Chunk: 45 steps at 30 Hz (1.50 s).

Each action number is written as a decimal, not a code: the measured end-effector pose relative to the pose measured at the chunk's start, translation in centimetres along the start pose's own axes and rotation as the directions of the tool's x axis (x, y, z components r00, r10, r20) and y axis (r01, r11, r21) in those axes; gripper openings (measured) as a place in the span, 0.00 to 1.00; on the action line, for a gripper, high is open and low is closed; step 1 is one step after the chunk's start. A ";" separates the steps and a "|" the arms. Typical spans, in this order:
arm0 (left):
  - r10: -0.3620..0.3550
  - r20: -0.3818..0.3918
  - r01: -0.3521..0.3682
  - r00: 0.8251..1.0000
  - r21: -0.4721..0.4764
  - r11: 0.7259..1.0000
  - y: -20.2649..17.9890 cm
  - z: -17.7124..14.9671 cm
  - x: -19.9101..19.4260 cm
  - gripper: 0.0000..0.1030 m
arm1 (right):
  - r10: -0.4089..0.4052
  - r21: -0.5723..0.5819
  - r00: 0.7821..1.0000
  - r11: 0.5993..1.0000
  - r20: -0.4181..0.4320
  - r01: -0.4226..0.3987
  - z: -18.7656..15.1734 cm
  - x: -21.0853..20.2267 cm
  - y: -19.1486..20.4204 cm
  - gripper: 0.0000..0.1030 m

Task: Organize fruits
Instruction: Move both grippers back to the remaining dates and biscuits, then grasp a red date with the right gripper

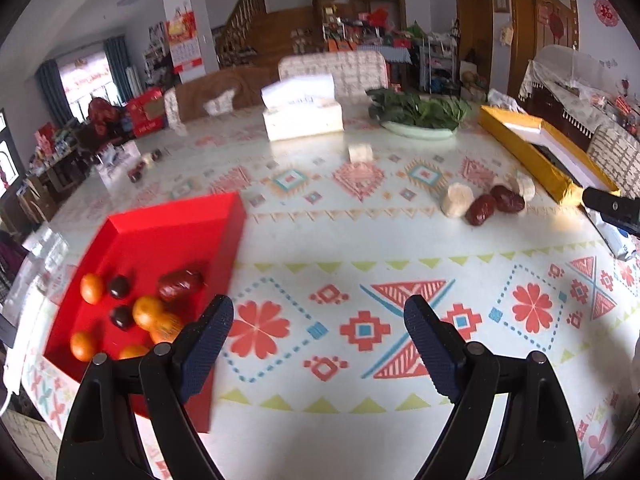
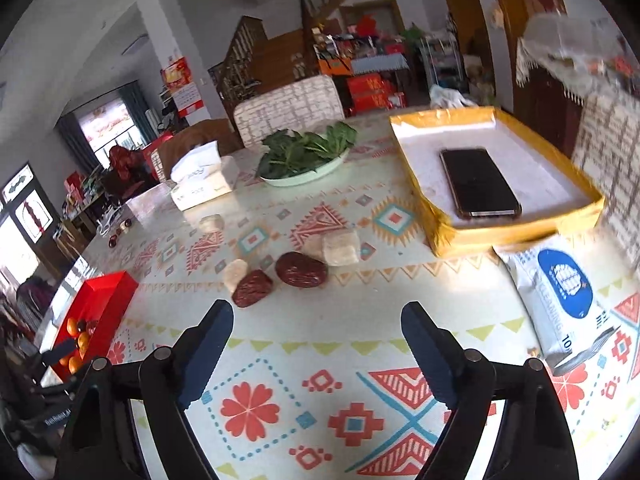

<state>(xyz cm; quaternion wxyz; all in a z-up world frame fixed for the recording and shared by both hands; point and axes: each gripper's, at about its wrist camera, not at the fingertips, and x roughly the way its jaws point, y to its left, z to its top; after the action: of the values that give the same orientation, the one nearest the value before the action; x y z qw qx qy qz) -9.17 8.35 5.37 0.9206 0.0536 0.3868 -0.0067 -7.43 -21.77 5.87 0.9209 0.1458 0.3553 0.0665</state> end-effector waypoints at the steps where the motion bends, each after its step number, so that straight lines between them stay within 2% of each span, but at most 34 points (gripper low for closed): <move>1: -0.025 -0.019 0.025 1.000 -0.004 1.000 0.0 -0.2 0.5 0.84 | 0.001 0.009 1.000 1.000 -0.004 -0.001 0.1 0.1 -0.2 0.87; 6: -0.100 -0.107 0.098 0.989 -0.027 0.995 -0.5 -0.5 2.1 0.85 | 0.008 0.049 1.000 0.999 -0.018 -0.007 0.6 0.9 -1.1 0.84; 9: -0.198 -0.104 0.192 0.975 -0.072 0.979 -0.4 -0.7 2.2 0.85 | 0.006 0.063 1.000 0.998 -0.020 -0.005 1.4 1.4 -1.6 0.79; 13: -0.229 -0.093 0.220 0.969 -0.103 0.970 -0.3 -0.6 2.4 0.85 | 0.041 0.103 0.998 0.994 -0.044 -0.036 2.7 2.8 -2.0 0.71; 14: -0.241 -0.092 0.231 0.966 -0.108 0.967 -0.2 -0.5 2.4 0.83 | 0.049 0.107 0.997 0.993 -0.051 -0.044 2.9 3.2 -2.0 0.71; 18: -0.300 -0.079 0.290 0.951 -0.113 0.950 -0.2 -0.1 2.2 0.52 | 0.076 0.096 0.992 0.993 -0.103 -0.067 3.5 6.1 -0.8 0.71; 20: -0.320 -0.064 0.312 0.945 -0.111 0.944 -0.2 0.2 2.1 0.46 | 0.095 0.087 0.987 0.993 -0.130 -0.084 3.7 7.5 -0.1 0.71; 28: -0.366 -0.047 0.360 0.929 -0.112 0.926 -0.5 1.2 2.3 0.46 | 0.119 0.062 0.976 0.992 -0.180 -0.109 3.6 11.1 1.4 0.70; 29: -0.369 -0.051 0.361 0.928 -0.116 0.925 -0.5 1.2 2.5 0.46 | 0.125 0.066 0.974 0.991 -0.190 -0.114 3.5 11.3 1.3 0.65; 31: -0.376 -0.057 0.367 0.925 -0.126 0.922 -0.4 1.2 2.9 0.46 | 0.194 0.110 0.952 0.979 -0.235 -0.172 3.1 11.6 1.0 0.56; 34: -0.386 -0.060 0.375 0.921 -0.142 0.916 -0.2 1.2 3.3 0.46 | 0.365 0.205 0.895 0.925 -0.255 -0.319 2.6 11.3 0.7 0.55; 35: -0.391 -0.060 0.379 0.919 -0.147 0.914 -0.1 1.3 3.4 0.46 | 0.372 0.207 0.895 0.922 -0.245 -0.327 2.5 11.0 0.7 0.55; 38: -0.398 -0.066 0.385 0.915 -0.150 0.911 -0.3 1.4 3.8 0.46 | 0.284 0.156 0.931 0.955 -0.228 -0.253 2.7 10.8 0.9 0.55; 45: -0.421 -0.075 0.410 0.904 -0.120 0.904 -1.7 1.5 3.9 0.46 | 0.188 0.106 0.952 0.980 -0.242 -0.166 3.2 12.5 2.6 0.55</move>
<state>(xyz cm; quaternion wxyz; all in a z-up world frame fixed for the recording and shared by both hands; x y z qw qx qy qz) -5.50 6.64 3.49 0.8791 -0.0766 0.4344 -0.1805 3.87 -17.21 0.98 0.8519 0.2061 0.4570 0.1517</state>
